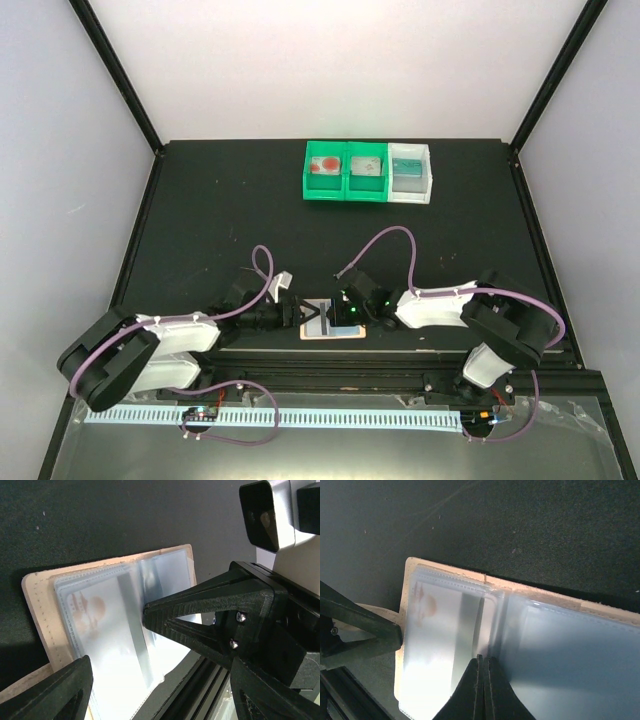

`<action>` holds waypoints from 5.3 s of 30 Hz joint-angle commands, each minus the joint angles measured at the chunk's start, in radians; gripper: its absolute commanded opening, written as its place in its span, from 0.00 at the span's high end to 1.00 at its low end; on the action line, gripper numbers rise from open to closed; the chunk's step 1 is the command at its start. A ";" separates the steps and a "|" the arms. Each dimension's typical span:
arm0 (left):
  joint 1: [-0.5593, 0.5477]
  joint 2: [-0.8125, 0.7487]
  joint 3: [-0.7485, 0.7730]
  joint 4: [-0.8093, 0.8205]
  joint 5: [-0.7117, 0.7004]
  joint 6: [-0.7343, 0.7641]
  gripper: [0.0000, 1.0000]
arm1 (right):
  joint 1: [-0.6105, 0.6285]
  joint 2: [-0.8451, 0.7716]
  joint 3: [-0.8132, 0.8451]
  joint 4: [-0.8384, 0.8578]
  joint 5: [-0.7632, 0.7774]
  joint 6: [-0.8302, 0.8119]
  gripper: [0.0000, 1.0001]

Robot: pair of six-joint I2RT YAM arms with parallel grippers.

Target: Take the credit cards out of the card holder

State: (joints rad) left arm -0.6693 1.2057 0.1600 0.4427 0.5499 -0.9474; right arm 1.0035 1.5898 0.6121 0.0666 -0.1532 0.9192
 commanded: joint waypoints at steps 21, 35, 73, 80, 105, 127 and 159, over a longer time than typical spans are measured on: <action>-0.014 -0.028 -0.005 -0.022 -0.047 0.022 0.21 | 0.007 0.034 -0.037 -0.073 0.013 0.001 0.99; -0.014 0.067 -0.004 0.079 -0.013 -0.012 0.20 | 0.008 0.029 -0.040 -0.067 0.018 0.002 0.99; -0.081 -0.040 0.061 0.024 0.006 -0.026 0.21 | 0.007 -0.042 -0.101 0.051 0.015 0.028 0.95; -0.082 -0.031 0.062 0.017 -0.001 -0.017 0.25 | 0.007 -0.113 -0.098 0.003 0.045 0.014 0.88; -0.087 -0.041 0.052 -0.040 -0.076 0.010 0.24 | 0.009 -0.095 -0.040 -0.031 0.000 -0.036 0.81; -0.084 -0.103 0.033 -0.094 -0.130 0.025 0.24 | 0.009 -0.118 0.000 -0.076 -0.016 -0.038 0.86; -0.084 -0.133 0.015 -0.114 -0.166 0.004 0.22 | 0.008 -0.007 -0.025 -0.116 0.029 -0.026 0.98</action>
State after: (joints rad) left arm -0.7486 1.1107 0.1654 0.3580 0.4217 -0.9466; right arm 1.0084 1.5669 0.5983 0.0441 -0.1604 0.8993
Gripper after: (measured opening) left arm 0.784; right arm 0.014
